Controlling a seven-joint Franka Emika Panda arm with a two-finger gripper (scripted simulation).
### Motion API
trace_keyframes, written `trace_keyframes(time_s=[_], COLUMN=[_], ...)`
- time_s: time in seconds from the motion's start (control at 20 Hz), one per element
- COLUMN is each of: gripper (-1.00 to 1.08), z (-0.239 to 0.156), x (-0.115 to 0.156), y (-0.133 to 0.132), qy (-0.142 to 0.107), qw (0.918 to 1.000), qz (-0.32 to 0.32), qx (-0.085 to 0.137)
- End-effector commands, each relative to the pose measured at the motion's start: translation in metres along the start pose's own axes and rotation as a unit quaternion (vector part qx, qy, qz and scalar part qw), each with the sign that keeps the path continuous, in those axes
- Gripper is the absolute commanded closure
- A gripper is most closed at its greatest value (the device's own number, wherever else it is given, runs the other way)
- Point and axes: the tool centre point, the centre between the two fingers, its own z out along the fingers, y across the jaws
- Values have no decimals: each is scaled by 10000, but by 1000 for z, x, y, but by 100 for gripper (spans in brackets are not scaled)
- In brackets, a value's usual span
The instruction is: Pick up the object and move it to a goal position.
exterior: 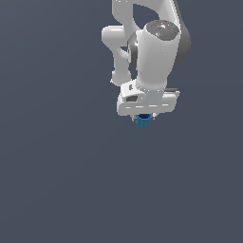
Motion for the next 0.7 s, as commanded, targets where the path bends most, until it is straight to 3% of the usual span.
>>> trace_keyframes(time_s=[0.0, 0.65], gripper=[108, 108], z=[-28, -153], x=[2, 16], y=[-13, -75], qy=[1, 1], qw=[10000, 10000], qz=[2, 2], qx=[-1, -1])
